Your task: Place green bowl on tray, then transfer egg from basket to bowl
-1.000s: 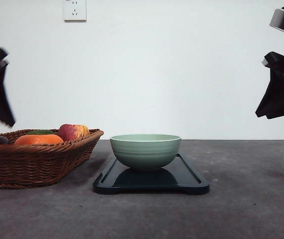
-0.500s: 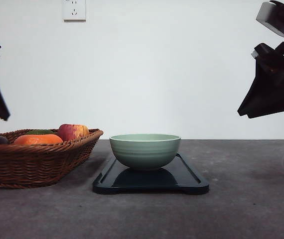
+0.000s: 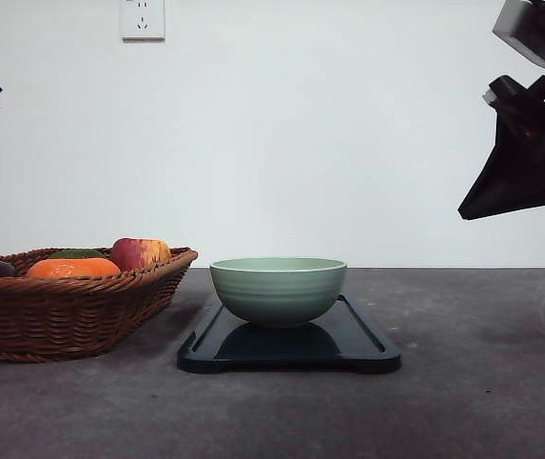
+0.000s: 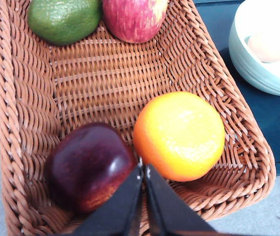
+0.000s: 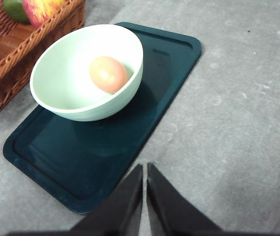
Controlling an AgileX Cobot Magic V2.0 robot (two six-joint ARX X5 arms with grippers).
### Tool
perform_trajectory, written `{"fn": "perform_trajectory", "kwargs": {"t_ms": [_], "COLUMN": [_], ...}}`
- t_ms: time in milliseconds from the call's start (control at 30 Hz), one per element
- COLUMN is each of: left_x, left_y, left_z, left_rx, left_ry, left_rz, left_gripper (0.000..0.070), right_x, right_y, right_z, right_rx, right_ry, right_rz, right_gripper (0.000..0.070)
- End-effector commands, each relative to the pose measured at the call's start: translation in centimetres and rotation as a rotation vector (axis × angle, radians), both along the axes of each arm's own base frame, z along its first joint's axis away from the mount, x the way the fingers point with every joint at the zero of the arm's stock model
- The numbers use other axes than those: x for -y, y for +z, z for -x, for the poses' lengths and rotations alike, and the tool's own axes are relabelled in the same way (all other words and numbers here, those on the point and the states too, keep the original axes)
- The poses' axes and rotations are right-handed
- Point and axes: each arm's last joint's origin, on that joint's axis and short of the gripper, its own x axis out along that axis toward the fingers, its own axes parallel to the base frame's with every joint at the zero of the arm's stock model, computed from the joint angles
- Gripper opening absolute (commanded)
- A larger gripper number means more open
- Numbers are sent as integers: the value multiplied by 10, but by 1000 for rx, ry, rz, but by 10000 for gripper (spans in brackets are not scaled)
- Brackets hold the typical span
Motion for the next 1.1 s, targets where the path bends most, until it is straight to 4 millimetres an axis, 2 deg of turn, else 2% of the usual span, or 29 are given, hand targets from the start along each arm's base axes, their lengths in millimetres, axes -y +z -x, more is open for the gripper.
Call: {"fn": "perform_trajectory", "kwargs": {"t_ms": [0,233,333,467,733,933,1067], "left_x": [1,-3,-12,-27,-44,-45,-46], "left_y": [3,11,14,10,-26,-55,-65], "left_z": [-2,5,16,37,73,82,85], "left_rx": [18,84,169,314,528,562,542], "left_ry": [-5,-34,8,100,231,247,286], "left_rz": [3,-40,-23,17,65,72,99], "left_gripper": [0,0,0,0,0,0,0], "right_x": [-1,-1,-1,-1,-1,-1,-1], "right_y": [0,0,0,0,0,0,0], "right_z": [-1,-1,-1,-1,-2,-2,-2], "right_rx": [4,5,5,5,6,6,7], "right_ry": [3,3,3,3,3,3,3], "right_rz": [-4,-4,-5,-4,-4,-5,-5], "right_gripper": [3,3,3,3,3,3,3]}}
